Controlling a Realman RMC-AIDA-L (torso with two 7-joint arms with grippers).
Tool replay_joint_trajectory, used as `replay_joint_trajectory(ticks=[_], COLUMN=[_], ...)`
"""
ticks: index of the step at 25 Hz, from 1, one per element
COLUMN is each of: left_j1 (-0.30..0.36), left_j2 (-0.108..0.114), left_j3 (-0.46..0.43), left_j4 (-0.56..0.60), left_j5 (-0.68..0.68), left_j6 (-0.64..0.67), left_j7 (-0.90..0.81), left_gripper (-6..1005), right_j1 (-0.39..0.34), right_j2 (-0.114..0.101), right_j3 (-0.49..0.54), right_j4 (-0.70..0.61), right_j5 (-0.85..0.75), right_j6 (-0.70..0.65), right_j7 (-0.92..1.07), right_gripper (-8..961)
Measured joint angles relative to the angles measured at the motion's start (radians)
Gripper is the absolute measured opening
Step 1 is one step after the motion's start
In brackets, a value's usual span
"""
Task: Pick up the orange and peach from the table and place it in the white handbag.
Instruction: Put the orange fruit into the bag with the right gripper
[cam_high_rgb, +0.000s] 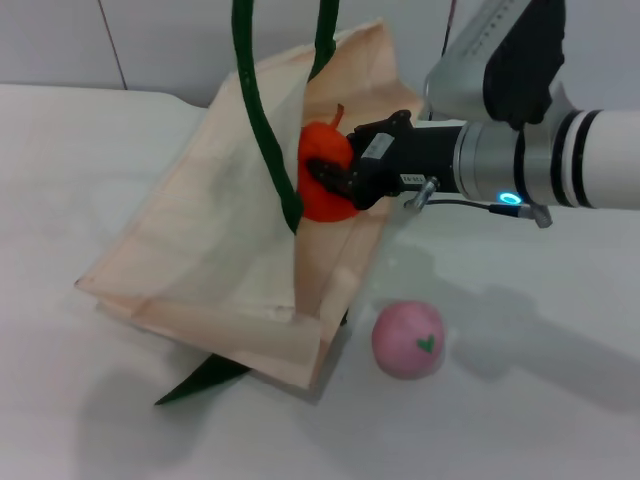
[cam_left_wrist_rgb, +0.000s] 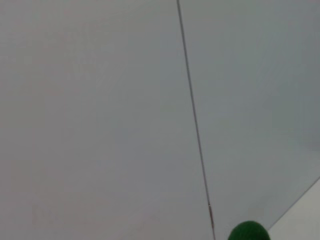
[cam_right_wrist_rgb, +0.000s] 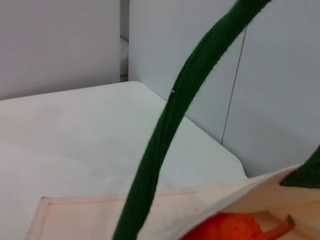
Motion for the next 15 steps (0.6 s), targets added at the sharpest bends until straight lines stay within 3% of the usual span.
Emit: replay_joint_trajectory(ticks=[15], left_j1=[0.005], left_j2=[0.0], left_j3=[0.035], left_j4=[0.026], left_j5=[-0.034], left_j6=[-0.005], left_j7=[-0.017], left_gripper=[128], right_j1=[0.072], right_j2=[-0.001], right_j3=[-0.002], right_j4=[0.161], right_j5=[0.107], right_j6=[0.076], right_j7=[-0.131], right_gripper=[216])
